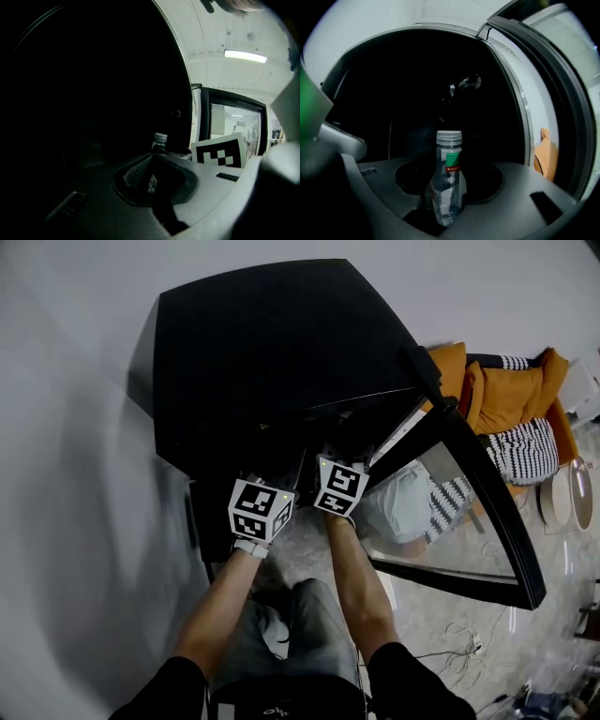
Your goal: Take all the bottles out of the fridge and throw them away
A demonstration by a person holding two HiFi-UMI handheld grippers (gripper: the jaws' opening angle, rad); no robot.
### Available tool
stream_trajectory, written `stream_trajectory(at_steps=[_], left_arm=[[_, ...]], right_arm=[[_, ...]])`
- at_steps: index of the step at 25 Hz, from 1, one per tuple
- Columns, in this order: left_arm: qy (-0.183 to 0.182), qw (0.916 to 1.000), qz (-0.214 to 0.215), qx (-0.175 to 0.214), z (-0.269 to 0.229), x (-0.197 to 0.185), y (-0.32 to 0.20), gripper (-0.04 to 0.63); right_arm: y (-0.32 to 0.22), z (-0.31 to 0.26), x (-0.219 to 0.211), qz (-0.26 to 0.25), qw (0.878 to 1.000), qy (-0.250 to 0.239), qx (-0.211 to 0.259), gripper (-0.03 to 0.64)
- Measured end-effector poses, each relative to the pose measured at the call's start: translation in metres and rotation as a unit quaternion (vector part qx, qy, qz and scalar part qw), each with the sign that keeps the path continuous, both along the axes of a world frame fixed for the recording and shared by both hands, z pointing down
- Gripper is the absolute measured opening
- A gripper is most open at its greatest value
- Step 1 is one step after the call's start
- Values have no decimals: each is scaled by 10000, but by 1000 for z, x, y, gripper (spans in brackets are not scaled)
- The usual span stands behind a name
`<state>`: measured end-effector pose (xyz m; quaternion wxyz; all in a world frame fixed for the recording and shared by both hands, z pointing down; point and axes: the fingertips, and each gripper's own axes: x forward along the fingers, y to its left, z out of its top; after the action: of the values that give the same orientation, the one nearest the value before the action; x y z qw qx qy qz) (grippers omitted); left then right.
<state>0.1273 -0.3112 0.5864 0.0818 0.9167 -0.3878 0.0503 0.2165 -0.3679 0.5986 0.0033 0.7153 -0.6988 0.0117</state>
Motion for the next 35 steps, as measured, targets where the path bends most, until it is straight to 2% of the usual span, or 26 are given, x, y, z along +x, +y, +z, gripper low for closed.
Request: stream_trajectory(at_steps=[7, 17, 23, 29, 35], left_arm=[[-98, 9993, -112, -332, -9, -3, 17, 8], [-83, 9977, -278, -609, -29, -10, 48, 8], [-33, 9973, -339, -657, -38, -21, 72, 8], [45, 9960, -553, -707, -34, -59, 106, 8], [13, 9916, -981, -837, -21, -130, 140, 8]], right_arm=[[21, -3, -2, -119, 9995, -80, -287, 176], [64, -19, -10, -338, 9980, -5, -537, 176], [97, -46, -32, -611, 9972, 143, -406, 176], [139, -70, -78, -1065, 9938, 303, -133, 176], [177, -73, -152, -1583, 9870, 260, -98, 176]])
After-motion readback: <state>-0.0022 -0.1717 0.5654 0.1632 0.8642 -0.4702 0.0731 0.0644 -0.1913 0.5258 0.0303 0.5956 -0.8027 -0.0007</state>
